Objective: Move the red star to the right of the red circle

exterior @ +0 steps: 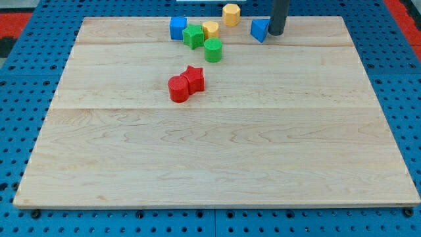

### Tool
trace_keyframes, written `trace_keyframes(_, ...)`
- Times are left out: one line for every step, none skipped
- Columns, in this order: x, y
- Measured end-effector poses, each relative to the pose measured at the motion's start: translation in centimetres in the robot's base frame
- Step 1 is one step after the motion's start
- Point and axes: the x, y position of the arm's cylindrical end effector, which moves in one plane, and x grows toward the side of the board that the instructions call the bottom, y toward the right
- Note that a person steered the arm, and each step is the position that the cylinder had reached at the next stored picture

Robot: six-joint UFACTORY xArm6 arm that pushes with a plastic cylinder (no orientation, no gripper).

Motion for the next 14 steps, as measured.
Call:
trace_keyframes(-0.6, -5.6)
trace_keyframes(-0.6, -3.6)
trace_keyframes(-0.8, 1.2)
trace_keyframes(-1.6, 3.5)
trace_keyframes(-2.3, 4.8)
trace_keyframes(-2.6, 5.6)
trace_keyframes(-2.6, 5.6)
trace_keyframes(-2.7, 5.6)
trace_keyframes(-2.8, 5.6)
trace_keyframes(-3.1, 5.6)
trace_keyframes(-3.4, 5.6)
trace_keyframes(-3.6, 5.6)
trace_keyframes(-3.9, 5.6)
trace_keyframes(-4.1, 5.6)
